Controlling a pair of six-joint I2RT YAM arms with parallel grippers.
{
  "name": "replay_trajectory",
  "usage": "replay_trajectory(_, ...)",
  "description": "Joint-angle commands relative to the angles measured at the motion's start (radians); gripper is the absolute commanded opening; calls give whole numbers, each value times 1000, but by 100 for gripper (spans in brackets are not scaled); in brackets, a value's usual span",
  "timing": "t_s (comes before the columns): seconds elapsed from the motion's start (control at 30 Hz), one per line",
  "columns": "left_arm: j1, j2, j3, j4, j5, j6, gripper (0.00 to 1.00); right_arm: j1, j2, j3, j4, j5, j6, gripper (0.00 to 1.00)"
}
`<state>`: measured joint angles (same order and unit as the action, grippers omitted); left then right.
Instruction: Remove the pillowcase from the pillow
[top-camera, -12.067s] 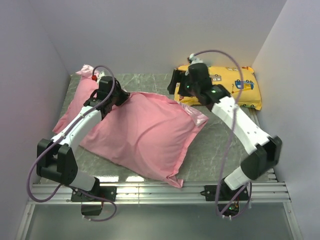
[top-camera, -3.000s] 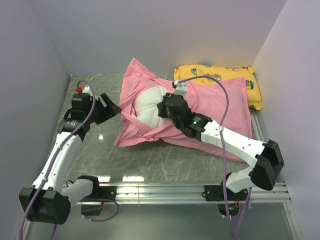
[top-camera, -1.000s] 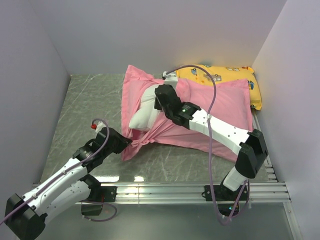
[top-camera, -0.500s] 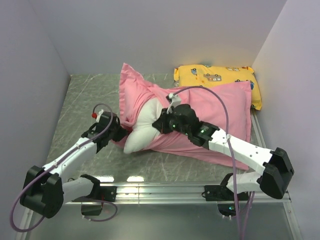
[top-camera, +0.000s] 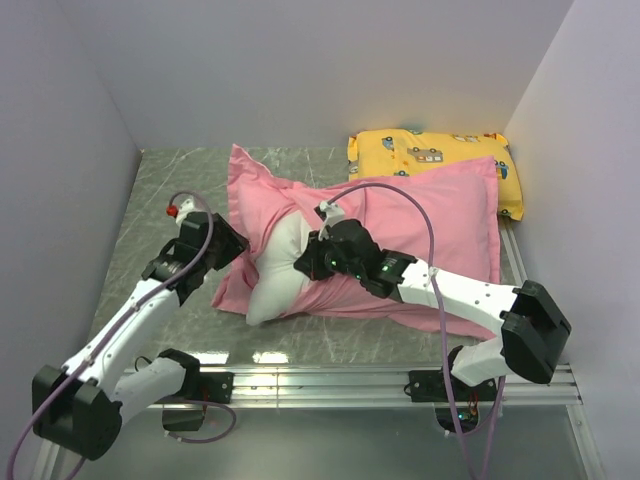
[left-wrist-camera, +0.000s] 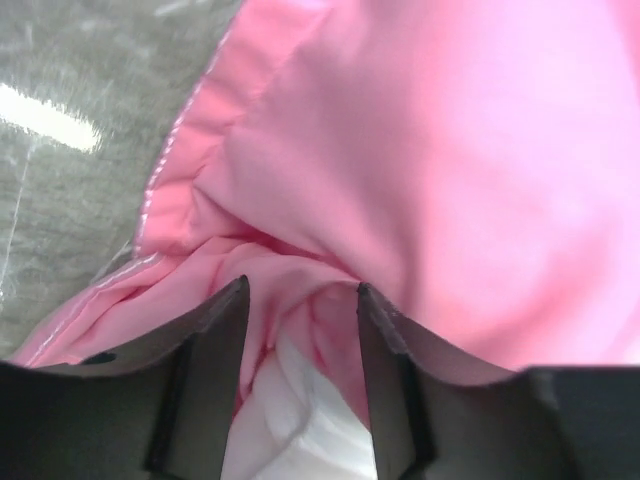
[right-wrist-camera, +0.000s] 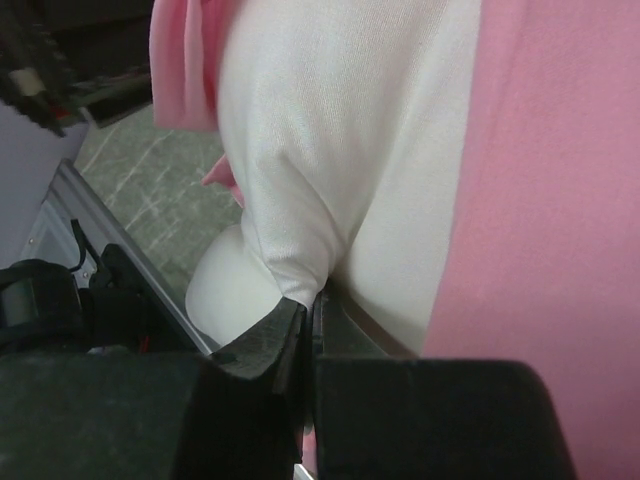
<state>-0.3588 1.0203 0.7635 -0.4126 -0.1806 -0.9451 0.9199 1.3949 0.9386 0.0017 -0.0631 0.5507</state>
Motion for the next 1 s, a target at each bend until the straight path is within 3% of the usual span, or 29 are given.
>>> replay_trajectory(0.0, -6, -95, 66, 2, -13, 77, 50, 14, 13, 45, -75, 26, 5, 0)
replay_trajectory(0.1, -20, -138, 120, -26, -28, 115, 46, 14, 21, 69, -89, 29, 5, 0)
replay_trajectory(0.23, -72, -64, 202, -11, 27, 201, 62, 16, 32, 94, -104, 42, 3, 0)
replay_trajectory(0.3, -143, -8, 243, -37, -16, 233, 70, 16, 36, 104, -117, 49, 3, 0)
replay_trajectory(0.53, -209, 178, 298, -54, -124, 252, 73, 14, 27, 150, -150, 62, -6, 0)
replay_trajectory(0.63, -203, 236, 330, -99, -278, 210, 63, 14, 10, 157, -163, 81, -11, 0)
replay_trajectory(0.7, -180, 256, 358, -112, -376, 183, 51, 16, -5, 149, -170, 85, -11, 0)
replay_trajectory(0.87, -34, 296, 355, -23, -369, 161, 11, 16, -114, 60, -166, 97, -2, 0)
replay_trajectory(0.97, 49, 349, 356, 23, -358, 147, 0, 14, -200, 16, -178, 120, 3, 0)
